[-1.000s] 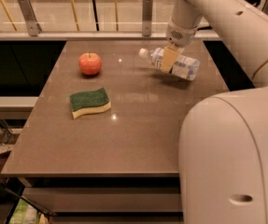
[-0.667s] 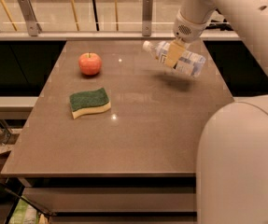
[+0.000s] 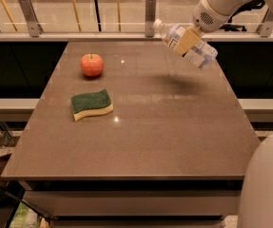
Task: Place blue plastic bottle upright
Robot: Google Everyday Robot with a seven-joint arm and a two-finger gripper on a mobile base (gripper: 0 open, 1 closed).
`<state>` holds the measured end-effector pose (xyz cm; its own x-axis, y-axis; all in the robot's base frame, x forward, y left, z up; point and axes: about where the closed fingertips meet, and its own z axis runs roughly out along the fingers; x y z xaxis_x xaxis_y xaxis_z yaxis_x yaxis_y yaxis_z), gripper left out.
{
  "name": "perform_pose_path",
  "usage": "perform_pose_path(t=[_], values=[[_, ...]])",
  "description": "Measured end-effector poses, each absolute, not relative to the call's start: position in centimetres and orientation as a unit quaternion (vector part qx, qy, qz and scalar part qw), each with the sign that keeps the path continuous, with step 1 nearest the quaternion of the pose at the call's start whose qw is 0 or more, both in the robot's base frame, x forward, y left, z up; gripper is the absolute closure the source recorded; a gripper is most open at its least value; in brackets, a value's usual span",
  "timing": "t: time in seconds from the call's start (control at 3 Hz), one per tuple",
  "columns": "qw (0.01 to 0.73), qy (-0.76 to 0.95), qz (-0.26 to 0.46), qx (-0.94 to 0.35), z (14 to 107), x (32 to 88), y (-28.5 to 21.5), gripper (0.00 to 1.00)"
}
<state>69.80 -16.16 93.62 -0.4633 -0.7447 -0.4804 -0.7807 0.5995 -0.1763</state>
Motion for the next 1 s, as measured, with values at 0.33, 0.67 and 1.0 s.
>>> perform_pose_path(t=[0.33, 0.67, 1.0], values=[[0.311, 0.845, 0.062, -0.431, 95.5, 70.2, -16.3, 1.0], [0.354, 0.832, 0.101, -0.415, 96.5, 70.7, -15.9, 1.0], [0.389, 0.818, 0.144, -0.399, 96.5, 71.2, -15.3, 1.0]])
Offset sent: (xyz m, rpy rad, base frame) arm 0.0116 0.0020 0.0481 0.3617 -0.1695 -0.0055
